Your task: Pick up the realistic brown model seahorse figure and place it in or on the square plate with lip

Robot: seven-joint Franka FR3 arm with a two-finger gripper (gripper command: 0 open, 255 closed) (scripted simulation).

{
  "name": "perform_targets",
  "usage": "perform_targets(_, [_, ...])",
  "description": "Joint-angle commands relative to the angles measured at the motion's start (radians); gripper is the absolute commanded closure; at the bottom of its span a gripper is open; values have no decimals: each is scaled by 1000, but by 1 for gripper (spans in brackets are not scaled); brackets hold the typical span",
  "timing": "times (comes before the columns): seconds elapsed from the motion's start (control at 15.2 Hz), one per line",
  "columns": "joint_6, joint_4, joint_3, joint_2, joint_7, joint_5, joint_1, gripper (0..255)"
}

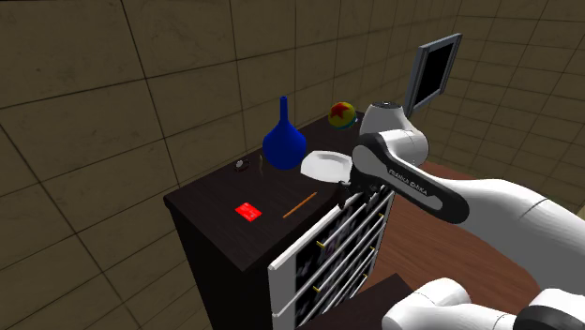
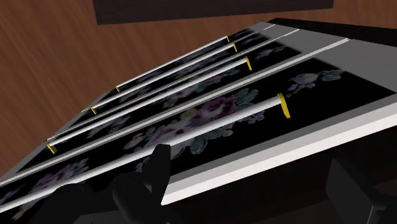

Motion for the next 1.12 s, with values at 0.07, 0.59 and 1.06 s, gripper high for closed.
perform_targets(0.07, [27, 9, 15, 25, 17, 7, 4, 0])
perform_targets(0.59, [213, 128, 129, 244, 154, 29, 18, 0])
perform_targets(1.06, [327, 299, 221, 459, 283, -12, 13, 0])
